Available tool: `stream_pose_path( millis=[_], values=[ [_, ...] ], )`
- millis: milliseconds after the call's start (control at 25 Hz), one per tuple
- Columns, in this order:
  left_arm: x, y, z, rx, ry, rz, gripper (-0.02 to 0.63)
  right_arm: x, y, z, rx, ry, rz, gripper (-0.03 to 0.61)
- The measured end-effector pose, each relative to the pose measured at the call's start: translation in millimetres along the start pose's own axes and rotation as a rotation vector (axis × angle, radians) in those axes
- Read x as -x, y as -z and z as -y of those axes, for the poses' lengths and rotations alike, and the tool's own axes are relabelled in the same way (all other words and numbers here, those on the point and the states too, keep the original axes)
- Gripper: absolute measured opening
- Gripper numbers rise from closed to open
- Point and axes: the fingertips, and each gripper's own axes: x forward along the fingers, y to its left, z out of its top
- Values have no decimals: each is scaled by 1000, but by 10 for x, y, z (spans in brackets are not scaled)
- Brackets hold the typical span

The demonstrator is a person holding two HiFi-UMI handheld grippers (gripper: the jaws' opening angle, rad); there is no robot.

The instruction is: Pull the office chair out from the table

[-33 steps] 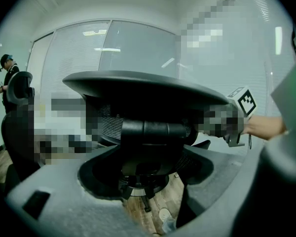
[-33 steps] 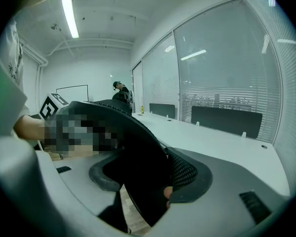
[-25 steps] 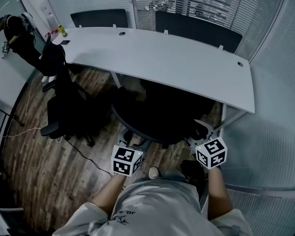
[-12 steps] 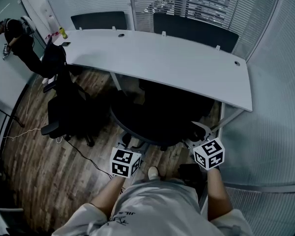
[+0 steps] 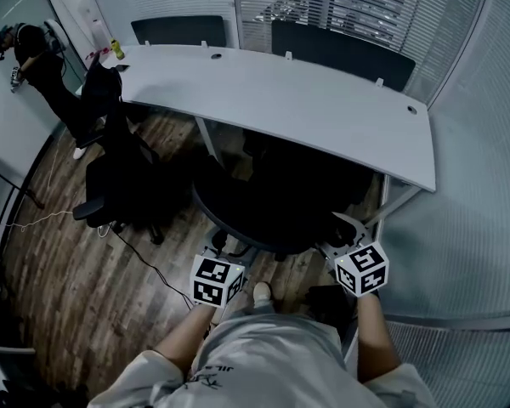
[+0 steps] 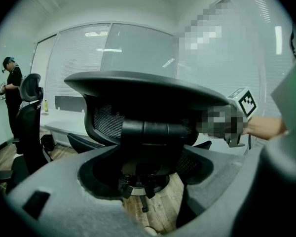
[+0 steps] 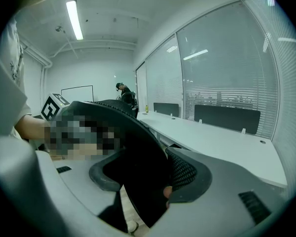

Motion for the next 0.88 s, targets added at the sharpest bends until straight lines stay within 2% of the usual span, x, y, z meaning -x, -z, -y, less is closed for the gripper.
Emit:
stream_pose_path(
  millis=[880],
  values=[
    [739,372,616,27,-52,1,325,704,333,-547,4,-62,12,222]
  ],
)
